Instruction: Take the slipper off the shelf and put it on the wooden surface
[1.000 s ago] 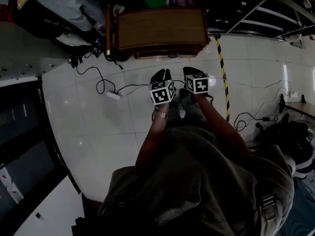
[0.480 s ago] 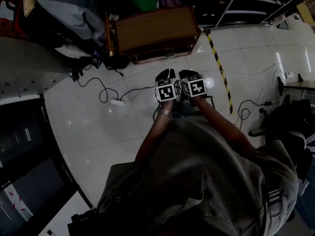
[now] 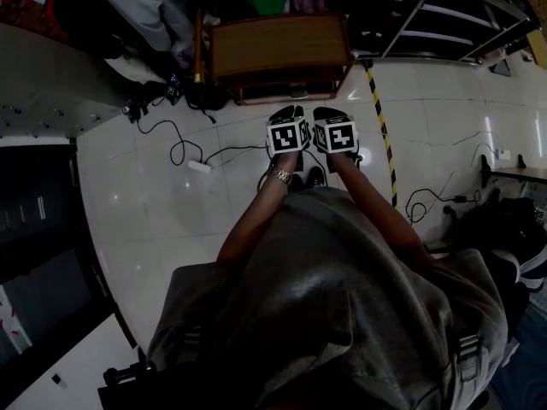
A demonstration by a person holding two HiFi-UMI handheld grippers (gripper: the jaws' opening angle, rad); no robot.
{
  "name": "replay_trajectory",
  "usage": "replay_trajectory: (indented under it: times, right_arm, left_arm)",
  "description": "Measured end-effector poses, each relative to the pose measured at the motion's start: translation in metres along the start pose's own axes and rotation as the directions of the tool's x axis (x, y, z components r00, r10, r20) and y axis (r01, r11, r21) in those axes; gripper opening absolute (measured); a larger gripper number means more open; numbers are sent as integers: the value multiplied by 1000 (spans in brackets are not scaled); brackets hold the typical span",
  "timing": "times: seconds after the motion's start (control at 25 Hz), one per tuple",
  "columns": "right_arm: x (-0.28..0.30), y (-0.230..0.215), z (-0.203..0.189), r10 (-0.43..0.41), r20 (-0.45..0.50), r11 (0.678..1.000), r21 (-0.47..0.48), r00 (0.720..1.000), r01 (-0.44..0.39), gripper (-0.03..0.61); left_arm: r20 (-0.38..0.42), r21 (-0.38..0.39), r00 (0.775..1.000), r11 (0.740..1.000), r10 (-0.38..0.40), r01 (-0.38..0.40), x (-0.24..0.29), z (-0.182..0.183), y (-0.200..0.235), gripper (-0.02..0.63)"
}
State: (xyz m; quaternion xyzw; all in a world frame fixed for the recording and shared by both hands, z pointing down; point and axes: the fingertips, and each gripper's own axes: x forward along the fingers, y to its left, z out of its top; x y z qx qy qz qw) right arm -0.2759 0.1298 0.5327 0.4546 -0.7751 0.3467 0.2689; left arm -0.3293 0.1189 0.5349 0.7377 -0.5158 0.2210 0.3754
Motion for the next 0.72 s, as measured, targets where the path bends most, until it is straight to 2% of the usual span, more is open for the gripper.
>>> replay_trajectory:
  times: [0.2, 0.36, 0.72]
  right_arm:
    - [-6, -14, -5, -17, -7, 999, 40, 1000, 17, 0]
    - [-13, -18, -3, -29, 9, 998, 49, 1000, 29, 0]
    - [-18, -3, 2, 1, 46, 999, 53, 999, -4, 0]
  left_arm:
    - [23, 39, 1000, 999, 11, -12, -5, 10, -7, 57]
    - [31, 42, 1000, 999, -1, 0, -11, 9, -15, 57]
    - [32, 120, 999, 992, -41, 37, -16, 10, -28, 57]
